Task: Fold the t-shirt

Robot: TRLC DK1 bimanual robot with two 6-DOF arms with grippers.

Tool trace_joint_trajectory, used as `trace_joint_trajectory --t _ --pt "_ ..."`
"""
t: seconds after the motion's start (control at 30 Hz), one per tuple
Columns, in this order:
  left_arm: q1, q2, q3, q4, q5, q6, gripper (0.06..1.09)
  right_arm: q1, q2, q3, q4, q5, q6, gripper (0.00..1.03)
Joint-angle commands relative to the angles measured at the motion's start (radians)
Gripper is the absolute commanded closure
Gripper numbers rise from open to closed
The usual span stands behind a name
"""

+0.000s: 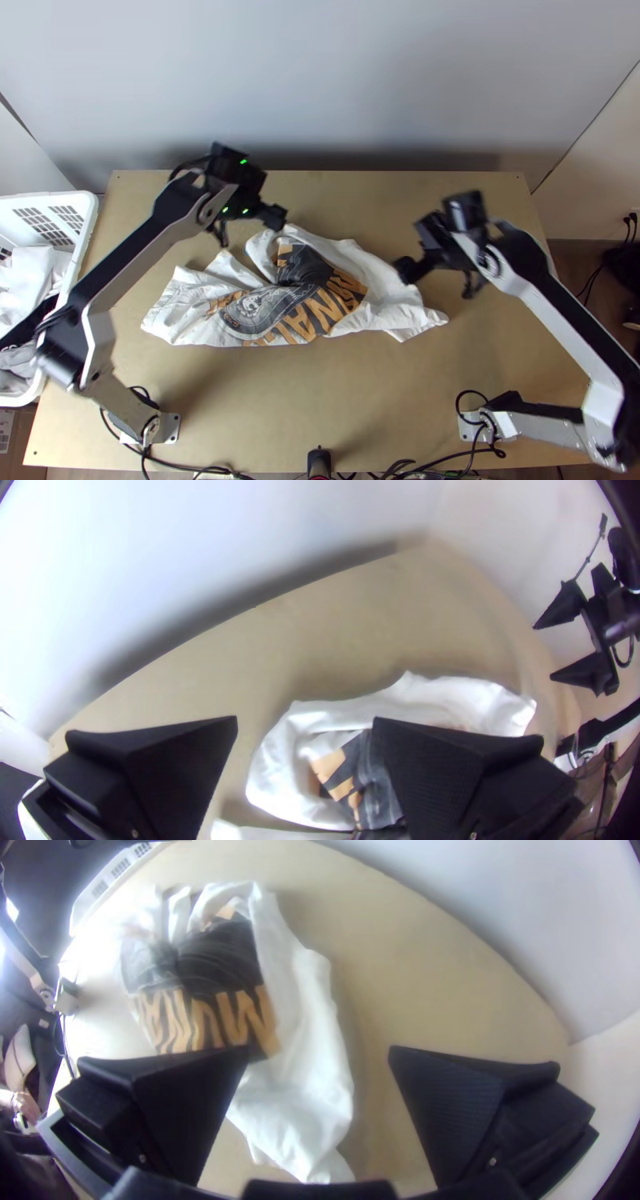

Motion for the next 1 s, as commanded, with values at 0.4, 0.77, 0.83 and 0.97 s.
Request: trace_joint_trajectory --t 0.4,0.77,0.83,0.97 --pt "0.232 -0.340 -0.470 0.102 -0.058 0.043 0.10 0.155 0.439 0.387 -0.001 -0.008 -0.172 0.05" --pt "0.218 -0.522 -0.637 0.104 -0.120 0.048 0.10 0.260 0.623 0.574 0.182 -0.011 -0.233 0.05" --pt "0.216 -0.558 -0.674 0.104 -0.121 0.054 0.10 0.274 0.663 0.627 0.182 -0.011 -0.232 0.05" --pt "0.216 -0.627 -0.722 0.104 -0.128 0.057 0.10 0.299 0.741 0.704 0.188 -0.011 -0.232 0.05"
